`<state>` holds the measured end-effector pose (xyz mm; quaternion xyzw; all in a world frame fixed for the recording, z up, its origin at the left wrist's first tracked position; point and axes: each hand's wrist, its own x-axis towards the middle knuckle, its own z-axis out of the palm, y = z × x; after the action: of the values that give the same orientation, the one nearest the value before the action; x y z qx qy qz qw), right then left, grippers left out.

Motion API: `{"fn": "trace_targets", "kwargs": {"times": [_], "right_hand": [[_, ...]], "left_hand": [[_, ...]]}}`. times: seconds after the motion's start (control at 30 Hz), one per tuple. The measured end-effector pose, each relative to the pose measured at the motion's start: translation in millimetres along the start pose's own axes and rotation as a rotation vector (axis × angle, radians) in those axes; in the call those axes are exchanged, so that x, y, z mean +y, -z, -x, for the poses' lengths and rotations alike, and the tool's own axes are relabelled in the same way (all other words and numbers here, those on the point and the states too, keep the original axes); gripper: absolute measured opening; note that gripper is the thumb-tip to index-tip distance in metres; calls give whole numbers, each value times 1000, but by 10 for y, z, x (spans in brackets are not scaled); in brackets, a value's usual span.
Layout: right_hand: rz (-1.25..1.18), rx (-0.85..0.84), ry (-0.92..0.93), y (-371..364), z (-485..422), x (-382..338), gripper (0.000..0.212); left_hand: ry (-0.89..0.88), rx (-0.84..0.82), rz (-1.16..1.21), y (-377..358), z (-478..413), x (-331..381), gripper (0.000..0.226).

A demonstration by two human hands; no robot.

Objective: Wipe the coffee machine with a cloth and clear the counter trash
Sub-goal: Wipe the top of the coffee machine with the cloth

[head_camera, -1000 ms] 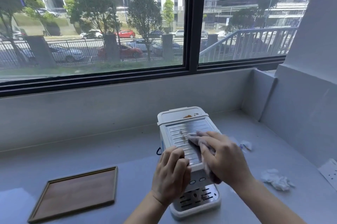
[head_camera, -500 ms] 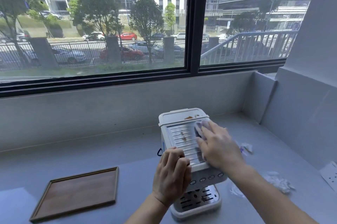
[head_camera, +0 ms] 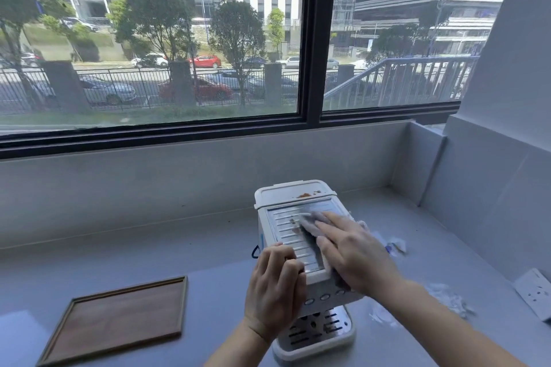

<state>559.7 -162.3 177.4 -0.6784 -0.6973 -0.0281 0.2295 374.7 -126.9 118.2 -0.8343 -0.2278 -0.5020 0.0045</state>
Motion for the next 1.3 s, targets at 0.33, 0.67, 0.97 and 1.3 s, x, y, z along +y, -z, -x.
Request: {"fn": "trace_targets", "kwargs": {"times": [0.33,0.67,0.97,1.3], "right_hand": [[65,-15,-30,-83,-38,-117,52],[14,-11,22,-96,-78,-145,48],[-122,-99,165,-139,-310,-230,43],[-179,-202,246,-46,-476,-65,37]], "left_hand": [[20,16,6,-15,25,-9,14],[38,4,13,-21,24,27,16],[41,13,24,-34,35,5,17],[49,21,31,-41,49,8,18]]}}
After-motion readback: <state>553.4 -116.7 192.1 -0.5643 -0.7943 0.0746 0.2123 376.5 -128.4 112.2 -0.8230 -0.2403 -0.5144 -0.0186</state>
